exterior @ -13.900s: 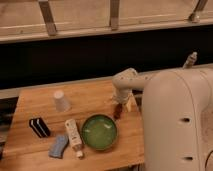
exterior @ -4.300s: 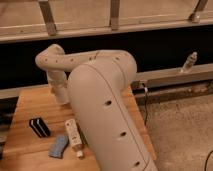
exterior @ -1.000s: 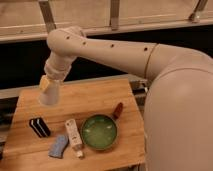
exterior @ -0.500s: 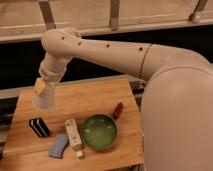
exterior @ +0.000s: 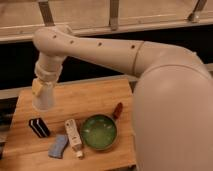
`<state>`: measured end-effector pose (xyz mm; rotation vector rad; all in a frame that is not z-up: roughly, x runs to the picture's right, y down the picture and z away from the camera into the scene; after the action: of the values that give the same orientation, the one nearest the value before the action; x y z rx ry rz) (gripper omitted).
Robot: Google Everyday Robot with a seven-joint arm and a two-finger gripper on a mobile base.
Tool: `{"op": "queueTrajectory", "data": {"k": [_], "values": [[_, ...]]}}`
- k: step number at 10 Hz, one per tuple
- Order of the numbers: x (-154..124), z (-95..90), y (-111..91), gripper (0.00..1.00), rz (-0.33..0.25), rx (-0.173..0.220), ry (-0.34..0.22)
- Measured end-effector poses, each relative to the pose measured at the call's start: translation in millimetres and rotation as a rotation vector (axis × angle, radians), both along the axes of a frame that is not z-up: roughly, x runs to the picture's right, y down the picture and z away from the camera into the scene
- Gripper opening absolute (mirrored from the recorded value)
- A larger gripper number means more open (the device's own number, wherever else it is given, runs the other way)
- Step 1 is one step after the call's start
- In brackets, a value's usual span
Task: Place the ceramic cup over the eraser
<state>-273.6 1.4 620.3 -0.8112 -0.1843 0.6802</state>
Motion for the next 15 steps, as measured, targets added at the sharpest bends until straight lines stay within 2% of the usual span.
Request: {"op": "queueTrajectory", "data": {"k": [1,2,5,12,15], "values": [[-11.7,-9.5,8.8,0.00,-0.052,-0.005,0.026],[-14.2,-11.1,10.8,0.00,-0.075,-0.004,0.043],[-20.7,-8.3,16.4,0.00,-0.109,-0.010,0.056],[-49.9,1.0,32.1,0.00,-0.119,-0.020,-0.052],[-62.9,6.2,46.3,0.00,-0.132,-0.045,-0.084]]}}
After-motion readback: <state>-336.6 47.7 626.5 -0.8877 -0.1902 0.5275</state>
